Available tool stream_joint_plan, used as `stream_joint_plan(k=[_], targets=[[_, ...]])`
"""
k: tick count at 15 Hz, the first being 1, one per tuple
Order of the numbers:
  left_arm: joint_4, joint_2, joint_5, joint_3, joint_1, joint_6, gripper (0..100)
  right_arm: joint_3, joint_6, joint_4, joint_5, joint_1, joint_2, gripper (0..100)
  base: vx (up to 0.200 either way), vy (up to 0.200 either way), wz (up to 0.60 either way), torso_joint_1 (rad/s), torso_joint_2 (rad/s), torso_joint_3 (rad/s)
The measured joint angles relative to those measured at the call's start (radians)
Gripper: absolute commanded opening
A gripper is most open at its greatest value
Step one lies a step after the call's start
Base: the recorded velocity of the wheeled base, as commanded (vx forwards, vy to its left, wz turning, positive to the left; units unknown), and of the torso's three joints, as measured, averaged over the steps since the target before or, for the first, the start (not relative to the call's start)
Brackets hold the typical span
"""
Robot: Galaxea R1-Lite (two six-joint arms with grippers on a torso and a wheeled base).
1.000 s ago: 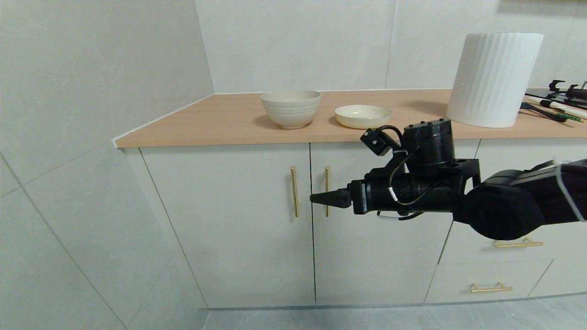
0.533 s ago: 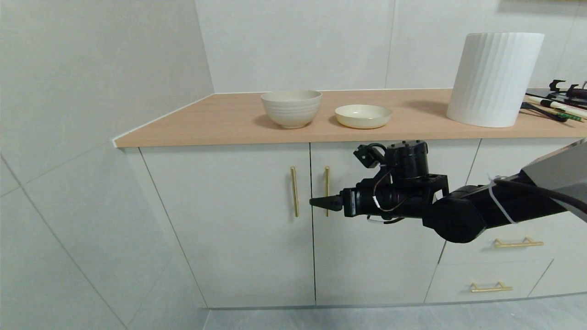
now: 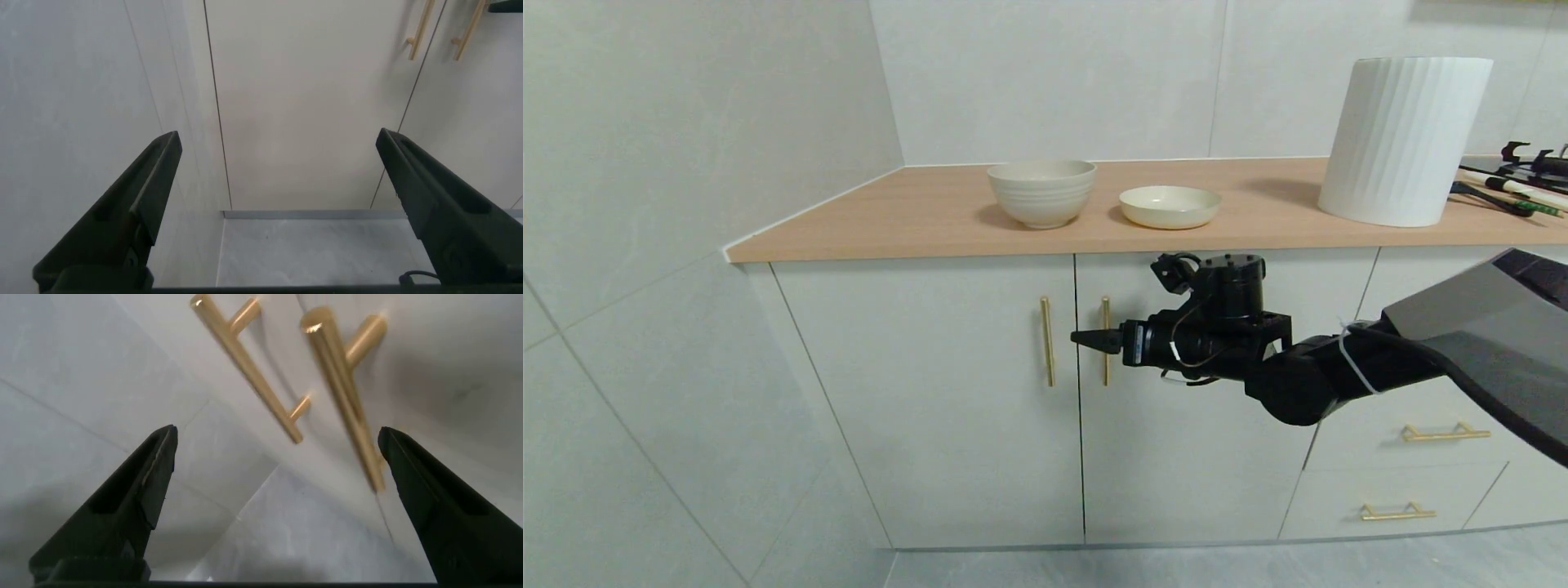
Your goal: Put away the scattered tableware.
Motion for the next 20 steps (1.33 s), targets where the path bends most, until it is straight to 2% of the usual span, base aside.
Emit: stream_joint_plan(k=[7,20], targets=[[0.000,0.000,0.000,0.000,0.000,0.000,100,-0.010,0.054,-0.133,0.000,0.007,0.067,100,0.000,0.000,0.00,0.000,0.00,0.000],[0.000,0.000,0.000,0.000,0.000,0.000,100,0.026,0.100,-0.157,0.010,0.050,0.062,100,0.000,0.000,0.00,0.000,0.00,0.000]])
